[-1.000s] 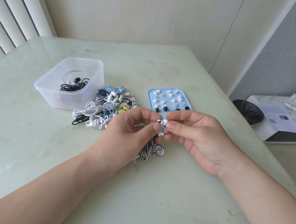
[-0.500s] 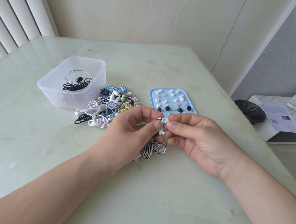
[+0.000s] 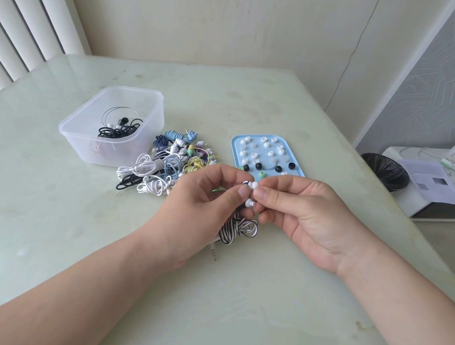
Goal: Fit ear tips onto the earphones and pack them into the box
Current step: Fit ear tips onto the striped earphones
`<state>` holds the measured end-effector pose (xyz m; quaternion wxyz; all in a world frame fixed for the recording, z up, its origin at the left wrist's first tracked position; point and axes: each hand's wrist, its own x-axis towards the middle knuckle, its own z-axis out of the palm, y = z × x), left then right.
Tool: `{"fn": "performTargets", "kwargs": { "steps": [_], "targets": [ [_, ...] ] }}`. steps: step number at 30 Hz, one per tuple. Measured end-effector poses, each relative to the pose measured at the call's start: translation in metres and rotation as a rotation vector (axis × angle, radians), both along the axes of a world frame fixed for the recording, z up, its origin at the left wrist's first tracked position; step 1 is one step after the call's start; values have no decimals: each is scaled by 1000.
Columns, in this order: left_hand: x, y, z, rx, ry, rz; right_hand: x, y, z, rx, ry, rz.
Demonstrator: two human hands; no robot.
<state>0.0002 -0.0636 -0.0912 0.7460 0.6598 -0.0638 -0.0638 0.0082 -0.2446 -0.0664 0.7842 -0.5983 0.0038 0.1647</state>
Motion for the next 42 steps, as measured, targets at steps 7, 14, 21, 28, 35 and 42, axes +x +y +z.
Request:
{"fn": "performTargets", "kwargs": {
  "steps": [7,14,21,28,35,42],
  "targets": [
    [1,0,-1,-20,7,3,-2,4,-1,-13,-21,-23],
    [0,0,0,-22,-24,17,-2,4,-2,-7,-10,-37],
    [0,-2,-1,-17,-37,47,-2,5,-5,-30,-38,-59],
    [-1,-2,0,-38,-20,56,-4,7,-6,-47,-83,-74],
    [-1,-3,1,-23,-24,73,-4,7,-7,-104,-170,-76],
    [-1,-3,4,-53,-13,61,-3,6,-8,-122,-185,-100]
  ]
}}
